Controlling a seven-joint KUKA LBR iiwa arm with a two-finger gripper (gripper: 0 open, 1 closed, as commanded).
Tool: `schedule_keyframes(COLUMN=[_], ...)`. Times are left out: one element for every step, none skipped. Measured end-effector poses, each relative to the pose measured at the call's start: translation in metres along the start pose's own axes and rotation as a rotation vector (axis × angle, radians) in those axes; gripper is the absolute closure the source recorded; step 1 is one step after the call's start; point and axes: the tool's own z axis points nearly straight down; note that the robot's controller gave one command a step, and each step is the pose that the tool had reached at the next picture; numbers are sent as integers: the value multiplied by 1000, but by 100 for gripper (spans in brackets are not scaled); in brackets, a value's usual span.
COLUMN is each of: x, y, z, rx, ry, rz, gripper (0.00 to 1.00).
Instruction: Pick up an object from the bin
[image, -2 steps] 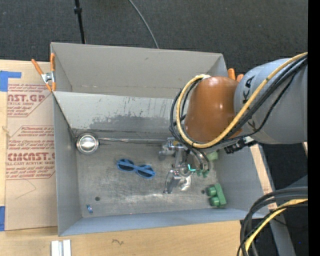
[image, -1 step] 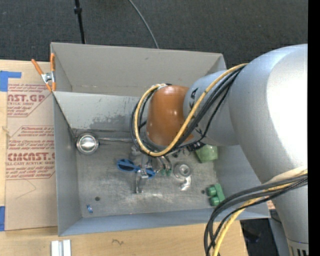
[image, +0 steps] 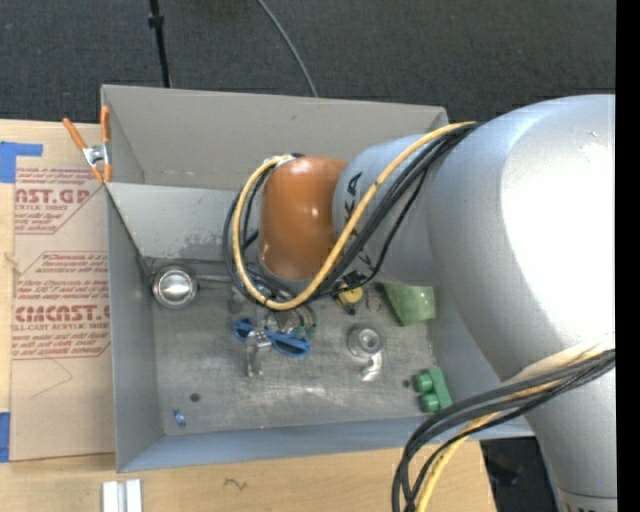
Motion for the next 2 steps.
schedule_keyframes(x=[0,0], y=[1,0], z=[-2,-1], rx=[-3,-3], ry=[-2,-2], rz=[2,3], gripper=[100,0])
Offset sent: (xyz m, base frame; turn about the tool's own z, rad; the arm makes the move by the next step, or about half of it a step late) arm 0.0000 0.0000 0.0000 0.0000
